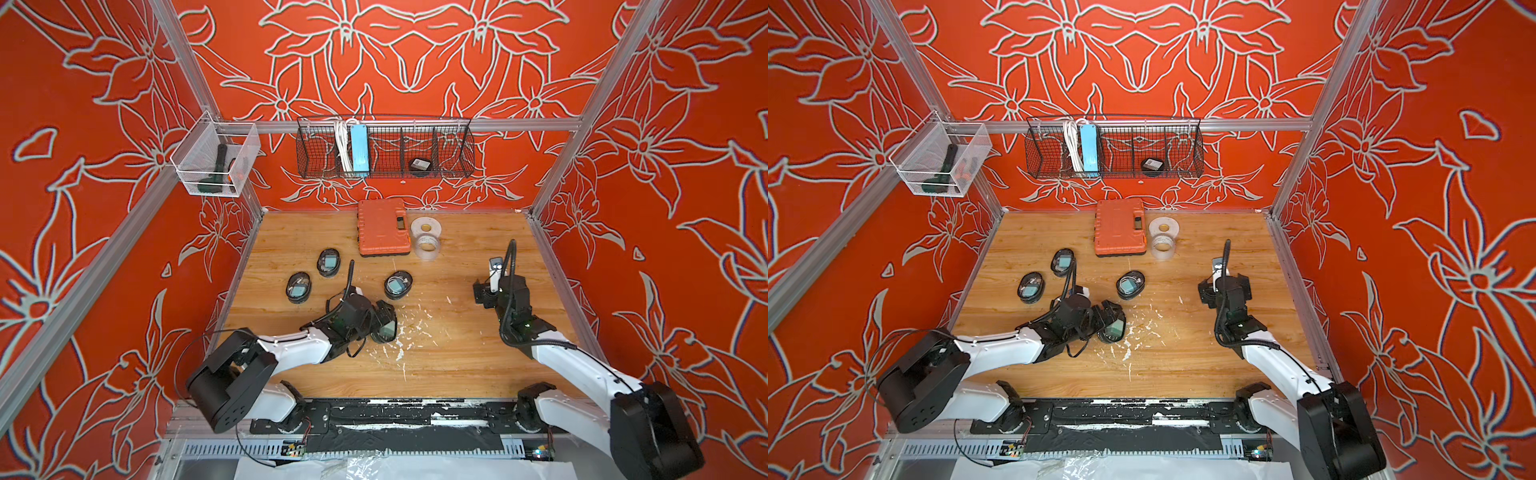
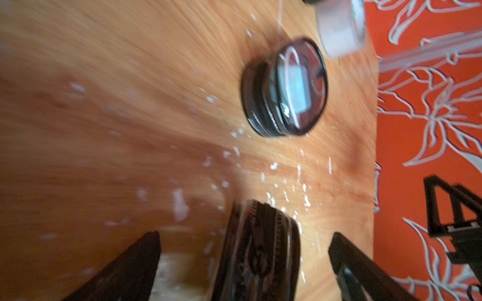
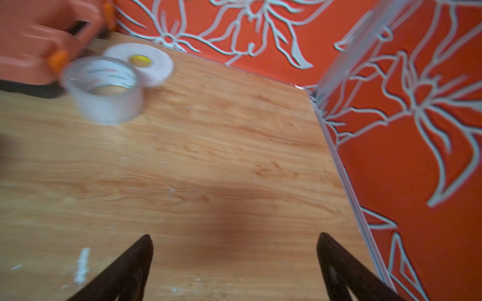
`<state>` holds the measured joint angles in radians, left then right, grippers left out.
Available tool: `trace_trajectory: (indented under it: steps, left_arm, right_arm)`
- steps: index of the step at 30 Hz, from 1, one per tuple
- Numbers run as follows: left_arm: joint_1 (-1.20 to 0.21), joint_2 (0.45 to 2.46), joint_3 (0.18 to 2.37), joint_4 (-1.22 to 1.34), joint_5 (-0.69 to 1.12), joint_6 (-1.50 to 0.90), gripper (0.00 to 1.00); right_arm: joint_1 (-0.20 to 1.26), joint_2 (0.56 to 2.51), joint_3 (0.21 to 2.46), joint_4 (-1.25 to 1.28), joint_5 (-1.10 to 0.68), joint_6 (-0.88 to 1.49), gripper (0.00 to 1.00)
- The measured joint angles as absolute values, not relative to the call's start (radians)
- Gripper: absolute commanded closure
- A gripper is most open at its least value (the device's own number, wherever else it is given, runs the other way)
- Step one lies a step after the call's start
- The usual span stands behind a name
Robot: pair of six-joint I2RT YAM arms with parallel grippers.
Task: Pack away charging kits
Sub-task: Reset both arms
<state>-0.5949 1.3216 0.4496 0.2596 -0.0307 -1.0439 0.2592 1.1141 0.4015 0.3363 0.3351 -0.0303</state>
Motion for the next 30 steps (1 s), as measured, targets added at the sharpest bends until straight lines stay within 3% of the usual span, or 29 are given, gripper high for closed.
trace_trajectory:
  steps: [7, 13, 18, 25, 30]
  left_arm:
    - [-0.265, 1.060, 0.503, 0.037, -0.250, -0.860, 0.01]
    - [-0.208, 0.877, 0.230, 0.400, -0.493, -0.480, 0.01]
    - [-0.171, 1.094, 0.009, 0.793, -0.495, -0.208, 0.01]
    - [-0.054, 1.355, 0.129, 1.074, -0.295, -0.084, 0.01]
    - [-0.039, 1.405, 0.103, 1.143, -0.179, -0.052, 0.01]
  right_arm:
    - [0.190, 1.295, 0.383, 0.440, 0.282, -0.036, 0.02]
    - [0.157, 1.372, 0.363, 0.633, 0.274, -0.055, 0.02]
    - [0.067, 1.402, 0.315, 0.763, 0.189, -0.041, 0.02]
    - [0.077, 1.409, 0.293, 0.796, 0.260, 0.001, 0.02]
    - [0.078, 1.409, 0.294, 0.797, 0.286, 0.012, 0.02]
